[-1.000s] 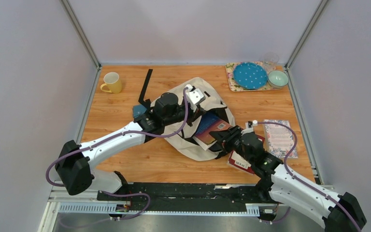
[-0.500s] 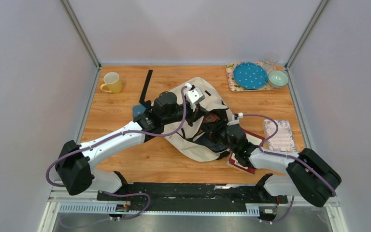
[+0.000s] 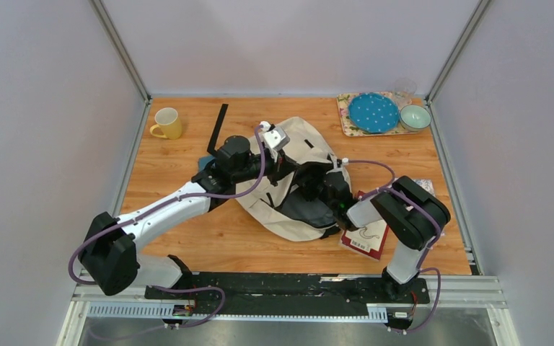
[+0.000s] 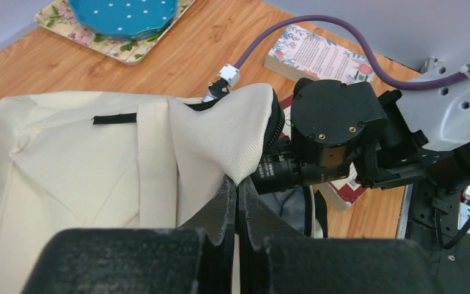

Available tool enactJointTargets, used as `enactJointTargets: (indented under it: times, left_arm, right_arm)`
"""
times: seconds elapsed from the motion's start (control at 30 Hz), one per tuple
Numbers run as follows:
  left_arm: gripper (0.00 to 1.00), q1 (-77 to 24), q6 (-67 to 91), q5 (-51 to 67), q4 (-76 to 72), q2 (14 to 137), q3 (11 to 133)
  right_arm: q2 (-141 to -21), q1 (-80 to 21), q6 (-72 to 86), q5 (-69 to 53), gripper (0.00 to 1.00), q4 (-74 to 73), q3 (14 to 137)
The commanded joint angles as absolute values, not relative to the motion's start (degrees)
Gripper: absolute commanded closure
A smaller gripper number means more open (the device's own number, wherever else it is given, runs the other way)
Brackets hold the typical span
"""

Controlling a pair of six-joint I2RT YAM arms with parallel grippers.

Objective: Pack the student bag
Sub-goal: Place the book in the student bag.

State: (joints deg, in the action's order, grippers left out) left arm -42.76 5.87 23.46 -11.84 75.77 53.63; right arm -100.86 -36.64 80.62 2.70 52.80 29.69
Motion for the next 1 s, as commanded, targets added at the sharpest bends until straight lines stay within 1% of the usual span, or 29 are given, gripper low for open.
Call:
enactJointTargets:
  times: [0.0,0.03,0.07,0.1,0.13,0.17,0.2,0.27,0.3,0.33,0.4,0.43,0.5,0.53,0.57,0.6,0.63,0.7,0.73,0.77,0.8,0.83,0.87,0.9,0.97]
  left_arm:
    - [1.00,-41.05,6.15,21.55,-14.51,72.77,53.00]
    - [1.00,-40.44,6.15,21.01,-14.07,72.69,52.48]
    - [1.00,-40.17,6.24,20.57,-14.06,72.69,51.17]
    - [1.00,-39.82,6.41,20.13,-14.15,72.51,50.46]
    - [1.00,-39.29,6.59,19.87,-14.50,72.34,49.75]
    - [1.00,-39.03,6.94,19.60,-14.59,72.33,48.79]
    - [1.00,-38.76,6.94,18.90,-14.68,72.25,48.26]
    - [1.00,-38.32,7.38,18.28,-15.47,72.25,46.94]
    - [1.00,-38.06,7.56,17.93,-15.73,72.25,46.67]
    - [1.00,-37.88,7.82,17.58,-15.82,72.33,46.41]
    - [1.00,-37.27,8.52,16.53,-16.00,72.25,45.79]
    - [1.00,-37.18,8.61,16.35,-16.08,72.25,45.62]
    - [1.00,-36.83,8.18,15.65,-15.39,72.07,45.53]
    - [1.00,-36.91,7.83,15.21,-13.81,71.98,45.53]
    - [1.00,-36.83,7.04,14.68,-13.02,71.81,45.44]
    - [1.00,-36.74,6.77,13.72,-11.96,71.46,45.00]
    - [1.00,-36.56,6.42,13.28,-11.61,70.67,43.78]
    - [1.00,-35.08,5.80,12.57,-11.60,69.61,42.11]
    - [1.00,-34.20,6.06,13.87,-11.69,68.74,40.79]
    - [1.00,-33.23,6.76,15.97,-11.43,68.30,40.69]
    - [1.00,-32.35,6.85,22.17,-9.95,67.94,40.95]
    - [1.00,-32.08,6.94,24.41,-8.54,67.77,42.78]
    - [0.88,-32.08,7.55,26.26,-6.96,67.85,44.11]
    - [0.70,-32.08,8.34,31.33,-4.59,68.20,45.60]
    - [0.34,-32.17,12.37,36.89,-3.52,69.25,50.08]
  right_arm:
    - [-96.79,-36.65,76.48,0.88,0.34,54.08,30.41]
    - [-94.68,-36.56,74.81,0.88,0.13,47.09,30.15]
    - [-89.70,-36.56,73.23,-1.12,0.12,41.45,31.71]
    - [-87.04,-36.56,68.25,-1.75,0.12,35.74,32.77]
    - [-84.58,-37.35,65.77,-1.41,0.12,25.68,33.48]
    - [-81.77,-37.79,63.92,-0.10,0.11,21.23,34.10]
    - [-77.65,-38.05,60.68,-0.09,0.11,17.88,34.62]
    - [-73.32,-38.32,58.81,-0.09,0.11,11.01,34.28]
    - [-69.39,-38.32,58.28,1.91,0.11,8.03,34.28]
    - [-67.61,-38.32,56.79,2.37,0.11,2.60,34.19]
    - [-64.27,-38.41,55.81,2.28,0.10,-2.69,33.58]
    - [-60.33,-38.58,55.38,2.20,0.10,-6.47,32.97]
    - [-54.78,-39.02,54.76,2.11,0.10,-8.78,31.38]
    - [-48.67,-39.02,54.49,2.98,0.10,-12.36,30.68]
    - [-45.73,-39.11,54.14,3.77,0.10,-14.39,30.33]
    - [-42.83,-39.02,53.88,5.08,0.10,-18.76,30.24]
    - [-36.80,-39.11,53.53,8.58,0.10,-20.81,30.15]
    - [-32.10,-38.85,52.03,13.51,0.08,-23.72,29.62]
    - [-30.60,-38.41,51.77,18.76,0.07,-29.73,30.23]
    - [-29.28,-37.97,51.16,21.24,0.07,-32.75,31.37]
    - [-29.35,-36.58,50.98,22.92,0.04,-38.09,32.16]
    - [-29.70,-35.52,50.63,24.07,0.03,-40.32,32.86]
    - [-31.53,-34.38,50.28,23.65,0.02,-41.73,34.00]
    - [-32.60,-31.67,49.23,22.69,0.01,-43.84,34.36]
    - [-34.88,-28.93,48.78,19.35,0.01,-45.00,35.06]
